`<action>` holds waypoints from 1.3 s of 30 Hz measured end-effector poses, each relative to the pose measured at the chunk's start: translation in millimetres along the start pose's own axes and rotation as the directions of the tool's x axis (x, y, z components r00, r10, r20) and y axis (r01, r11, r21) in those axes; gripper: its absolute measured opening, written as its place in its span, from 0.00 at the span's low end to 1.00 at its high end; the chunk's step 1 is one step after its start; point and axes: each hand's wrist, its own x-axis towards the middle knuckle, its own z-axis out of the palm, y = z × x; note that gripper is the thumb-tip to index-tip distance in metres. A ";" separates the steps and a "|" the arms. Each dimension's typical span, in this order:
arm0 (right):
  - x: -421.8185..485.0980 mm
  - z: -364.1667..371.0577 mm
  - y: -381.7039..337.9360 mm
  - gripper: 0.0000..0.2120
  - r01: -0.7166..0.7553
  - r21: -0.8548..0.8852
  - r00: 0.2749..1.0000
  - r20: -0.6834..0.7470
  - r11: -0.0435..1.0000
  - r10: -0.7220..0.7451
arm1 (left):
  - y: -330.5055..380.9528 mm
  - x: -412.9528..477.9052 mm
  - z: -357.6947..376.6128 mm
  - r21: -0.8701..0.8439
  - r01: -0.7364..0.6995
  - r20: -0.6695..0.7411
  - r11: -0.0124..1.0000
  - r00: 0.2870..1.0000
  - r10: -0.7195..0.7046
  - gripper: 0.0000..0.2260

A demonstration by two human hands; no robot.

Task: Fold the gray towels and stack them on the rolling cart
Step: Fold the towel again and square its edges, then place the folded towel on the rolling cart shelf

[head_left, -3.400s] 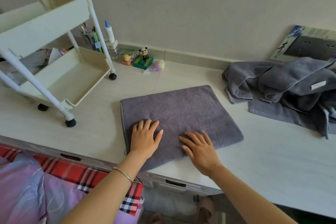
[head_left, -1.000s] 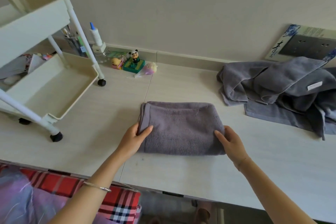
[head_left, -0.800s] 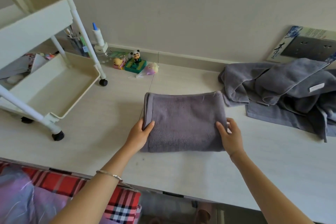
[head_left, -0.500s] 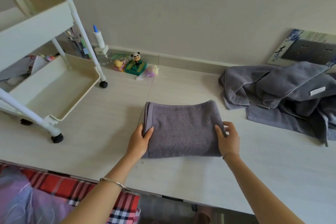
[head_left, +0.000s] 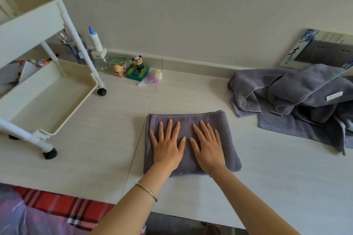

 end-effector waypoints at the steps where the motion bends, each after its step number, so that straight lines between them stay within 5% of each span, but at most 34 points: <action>1: 0.4 2.3 2.6 0.32 0.010 -0.021 1.000 0.019 1.000 -0.010 | -2.8 -1.0 4.2 -0.003 0.021 0.003 1.000 1.000 -0.021 0.32; 7: 4.3 -3.9 28.7 0.29 0.120 -0.096 0.991 0.064 0.988 -0.114 | -16.6 4.2 6.9 -0.009 0.098 -0.033 0.995 0.995 -0.099 0.32; 15: 14.0 -16.8 65.5 0.37 0.067 -0.174 0.998 0.027 0.983 -0.064 | -31.7 5.7 1.6 -0.096 0.154 0.001 0.983 0.988 -0.155 0.41; 20: 12.0 -27.8 69.7 0.31 -0.036 0.216 0.998 -0.040 0.976 0.046 | -42.6 -0.7 -13.3 -0.326 0.135 0.028 0.936 0.991 -0.134 0.40; 23: -1.7 -41.8 77.1 0.28 -0.283 0.597 0.942 0.027 0.751 0.334 | -47.3 -14.8 -26.0 -0.577 0.186 -0.030 0.795 0.968 -0.249 0.35; 26: -16.4 -55.3 85.7 0.26 -0.448 0.619 0.885 0.204 0.645 0.419 | -50.6 -23.9 -35.0 -0.766 0.362 0.130 0.532 0.897 -0.423 0.32; 28: -22.1 -63.0 89.4 0.27 -0.510 0.599 0.858 0.303 0.617 0.415 | -56.1 -28.0 -38.1 -0.727 0.468 0.253 0.503 0.863 -0.438 0.35; 33: -31.0 -68.5 83.9 0.27 -0.622 0.517 0.777 0.502 0.587 0.381 | -59.4 -35.8 -44.4 -0.604 0.586 0.456 0.540 0.810 -0.368 0.29; 36: -35.0 -77.2 72.9 0.34 -0.689 0.647 0.724 0.600 0.326 0.341 | -57.2 -39.6 -52.1 -0.685 0.630 0.588 0.367 0.775 -0.233 0.30; 39: -45.1 -94.0 57.5 0.25 -0.651 0.751 0.747 0.608 0.110 0.271 | -52.0 -51.8 -68.3 -0.709 0.682 0.684 0.178 0.727 -0.061 0.29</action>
